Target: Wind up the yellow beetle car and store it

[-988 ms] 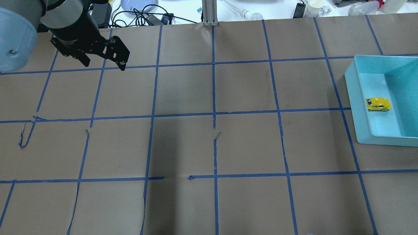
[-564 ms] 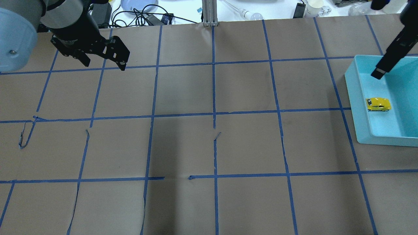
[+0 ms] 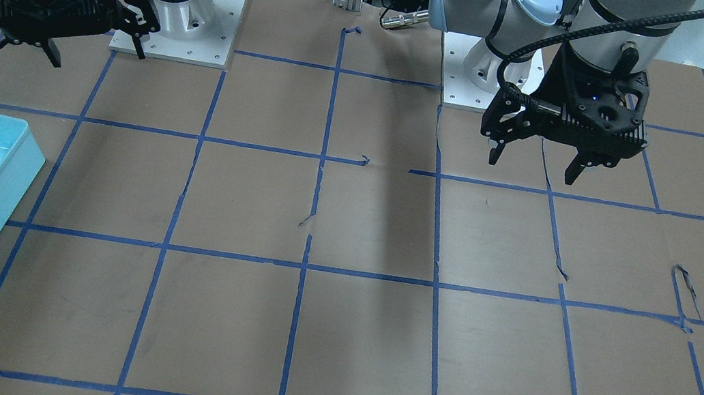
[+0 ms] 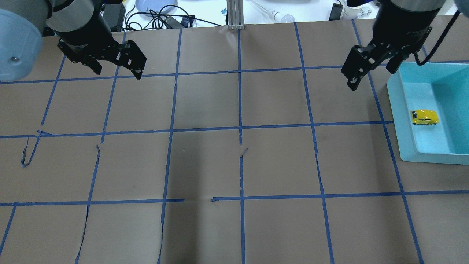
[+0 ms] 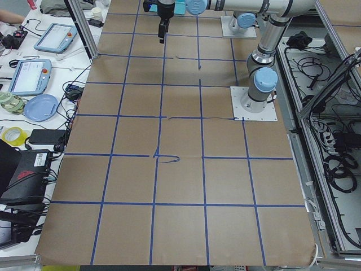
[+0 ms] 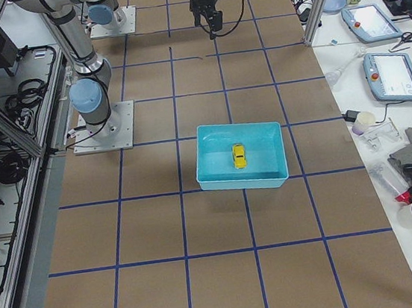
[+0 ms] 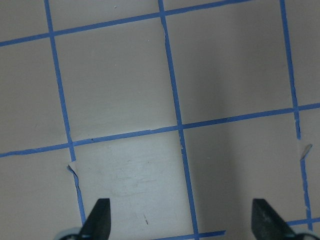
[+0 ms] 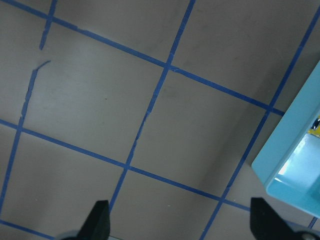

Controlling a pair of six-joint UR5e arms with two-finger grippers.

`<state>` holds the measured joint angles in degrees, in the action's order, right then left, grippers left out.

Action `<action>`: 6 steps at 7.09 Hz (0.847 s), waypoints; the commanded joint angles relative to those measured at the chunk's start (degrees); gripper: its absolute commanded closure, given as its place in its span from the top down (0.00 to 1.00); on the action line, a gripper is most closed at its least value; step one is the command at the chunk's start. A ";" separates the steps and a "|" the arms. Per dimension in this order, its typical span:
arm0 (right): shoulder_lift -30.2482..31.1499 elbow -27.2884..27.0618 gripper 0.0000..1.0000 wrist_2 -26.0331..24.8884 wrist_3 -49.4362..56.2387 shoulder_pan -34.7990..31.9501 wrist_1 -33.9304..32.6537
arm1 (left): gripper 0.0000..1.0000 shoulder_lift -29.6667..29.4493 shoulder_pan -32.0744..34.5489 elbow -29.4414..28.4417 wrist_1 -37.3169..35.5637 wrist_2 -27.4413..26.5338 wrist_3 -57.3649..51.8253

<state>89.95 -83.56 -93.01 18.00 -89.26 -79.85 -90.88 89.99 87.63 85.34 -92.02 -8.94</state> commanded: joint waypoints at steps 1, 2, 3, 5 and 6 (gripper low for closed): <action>-0.57 -0.11 1.00 0.28 -17.76 -3.19 -4.92 | 1.00 0.00 -0.08 0.00 0.00 0.00 -0.03; -0.74 -0.11 1.00 1.07 -21.30 -3.38 -7.05 | 1.00 0.00 -0.08 0.00 0.00 0.00 -0.03; -0.92 -0.63 1.00 1.16 -21.60 -3.38 -9.77 | 1.00 0.00 -0.17 0.00 0.00 0.00 -0.03; -0.92 -0.81 1.00 1.60 -21.60 -3.38 -10.41 | 1.00 0.00 -0.17 0.09 0.00 0.00 -0.03; -0.92 -0.90 1.00 4.04 -21.69 -3.21 -10.06 | 1.00 0.00 -0.17 0.09 0.00 0.00 -0.03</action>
<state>89.05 -84.32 -91.08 -3.51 -92.59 -89.94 -90.88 89.83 87.68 85.34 -92.02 -8.96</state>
